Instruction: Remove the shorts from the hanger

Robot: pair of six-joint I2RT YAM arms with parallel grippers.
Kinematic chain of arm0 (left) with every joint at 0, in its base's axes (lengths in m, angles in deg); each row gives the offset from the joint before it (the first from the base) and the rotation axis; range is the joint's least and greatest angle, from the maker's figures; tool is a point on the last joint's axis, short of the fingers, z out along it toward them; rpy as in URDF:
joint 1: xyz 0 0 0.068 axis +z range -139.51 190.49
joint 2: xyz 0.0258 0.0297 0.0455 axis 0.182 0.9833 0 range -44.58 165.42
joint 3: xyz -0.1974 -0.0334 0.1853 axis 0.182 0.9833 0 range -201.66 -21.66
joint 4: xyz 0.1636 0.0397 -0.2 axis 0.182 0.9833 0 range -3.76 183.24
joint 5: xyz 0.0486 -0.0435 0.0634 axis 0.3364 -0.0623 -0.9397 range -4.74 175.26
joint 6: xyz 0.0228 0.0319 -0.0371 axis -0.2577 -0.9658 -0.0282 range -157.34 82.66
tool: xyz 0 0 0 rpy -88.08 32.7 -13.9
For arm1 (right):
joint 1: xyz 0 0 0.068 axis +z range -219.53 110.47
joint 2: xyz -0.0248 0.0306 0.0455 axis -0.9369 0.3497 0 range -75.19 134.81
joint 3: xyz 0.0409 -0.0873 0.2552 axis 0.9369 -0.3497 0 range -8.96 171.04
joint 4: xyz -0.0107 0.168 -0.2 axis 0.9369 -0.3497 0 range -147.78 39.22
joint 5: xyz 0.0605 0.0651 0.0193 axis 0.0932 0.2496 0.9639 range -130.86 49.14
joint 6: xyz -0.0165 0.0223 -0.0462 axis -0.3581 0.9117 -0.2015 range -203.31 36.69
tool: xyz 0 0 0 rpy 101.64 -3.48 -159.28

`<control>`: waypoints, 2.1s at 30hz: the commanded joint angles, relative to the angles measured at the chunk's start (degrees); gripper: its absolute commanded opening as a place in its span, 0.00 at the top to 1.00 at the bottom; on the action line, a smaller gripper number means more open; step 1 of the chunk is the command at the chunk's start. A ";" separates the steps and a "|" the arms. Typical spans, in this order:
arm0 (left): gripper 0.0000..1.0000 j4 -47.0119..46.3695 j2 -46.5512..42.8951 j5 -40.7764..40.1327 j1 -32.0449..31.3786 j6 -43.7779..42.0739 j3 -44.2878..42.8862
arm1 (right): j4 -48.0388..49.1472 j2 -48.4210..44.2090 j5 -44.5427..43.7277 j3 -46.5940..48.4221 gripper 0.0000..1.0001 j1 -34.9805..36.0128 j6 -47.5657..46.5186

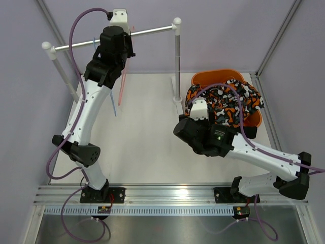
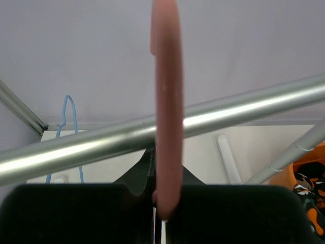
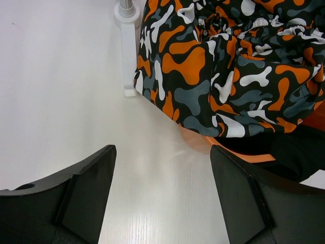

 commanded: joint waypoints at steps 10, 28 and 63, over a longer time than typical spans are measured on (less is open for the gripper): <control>1.00 -5.64 3.35 5.97 3.98 3.66 3.85 | -2.53 -8.25 0.44 -3.30 0.16 0.27 3.32; 0.76 -9.94 -6.14 9.48 3.98 5.24 19.85 | -4.11 -10.54 3.17 -4.88 0.15 0.18 5.87; 0.27 -1.51 -36.02 -0.17 -15.07 4.54 33.46 | 7.75 -21.26 10.28 -7.87 0.03 0.18 1.04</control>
